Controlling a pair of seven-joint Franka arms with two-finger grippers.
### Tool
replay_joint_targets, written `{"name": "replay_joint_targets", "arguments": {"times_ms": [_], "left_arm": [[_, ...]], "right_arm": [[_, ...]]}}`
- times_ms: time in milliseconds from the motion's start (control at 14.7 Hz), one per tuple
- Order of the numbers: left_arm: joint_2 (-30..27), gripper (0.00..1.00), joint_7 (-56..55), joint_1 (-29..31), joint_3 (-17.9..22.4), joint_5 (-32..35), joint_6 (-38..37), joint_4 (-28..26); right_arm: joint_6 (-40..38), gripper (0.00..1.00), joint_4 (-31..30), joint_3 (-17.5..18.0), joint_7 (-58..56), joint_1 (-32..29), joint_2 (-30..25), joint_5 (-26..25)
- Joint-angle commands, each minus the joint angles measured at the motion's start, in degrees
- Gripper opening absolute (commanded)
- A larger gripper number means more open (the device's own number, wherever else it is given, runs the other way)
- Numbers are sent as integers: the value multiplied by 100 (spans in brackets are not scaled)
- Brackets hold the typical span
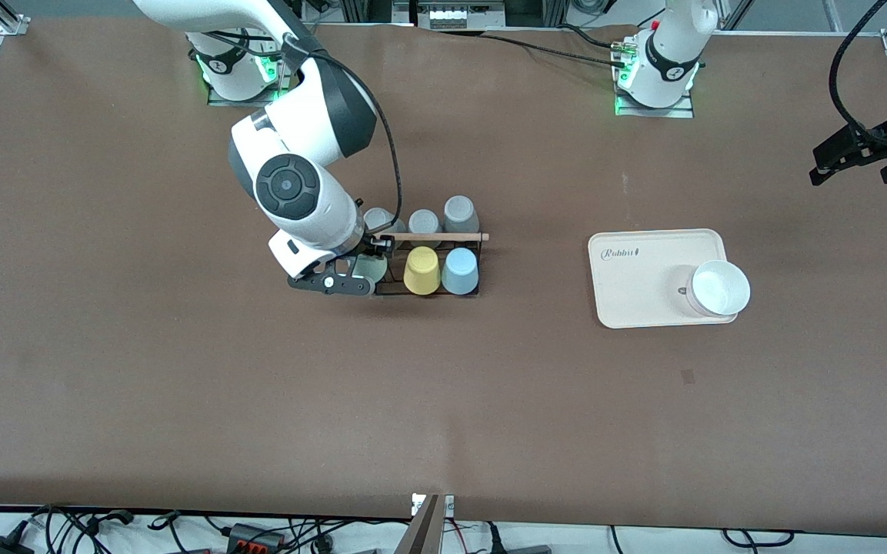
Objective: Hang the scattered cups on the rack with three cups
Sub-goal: 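Carry the teal cup with the right gripper onto a rack peg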
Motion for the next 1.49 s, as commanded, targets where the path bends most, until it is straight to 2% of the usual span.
{"name": "replay_joint_targets", "arguments": {"times_ms": [0, 679, 882, 1154, 1221, 1289, 1357, 1425], "left_arm": [[52, 100, 93, -12, 9, -79, -28, 141], [43, 100, 84, -12, 0, -71, -37, 132], [43, 100, 84, -3, 0, -70, -37, 132], [43, 100, 84, -12, 0, -70, -37, 123], [43, 100, 84, -12, 0, -70, -37, 123], [43, 100, 84, -12, 0, -70, -37, 123], [43, 100, 84, -12, 0, -70, -37, 123], [43, 100, 84, -12, 0, -70, -37, 115]], "right_arm": [[-240, 23, 375, -40, 56, 85, 234, 80], [-126, 23, 524, -40, 47, 182, 814, 98], [-38, 23, 524, -48, 56, 164, 937, 317], [77, 23, 524, -57, 47, 191, 1061, 309], [59, 33, 515, -57, 47, 173, 1061, 309], [50, 95, 524, -57, 64, 147, 1061, 317], [24, 100, 524, -57, 73, 138, 1043, 317], [-2, 100, 524, -92, 65, 138, 1000, 317]]}}
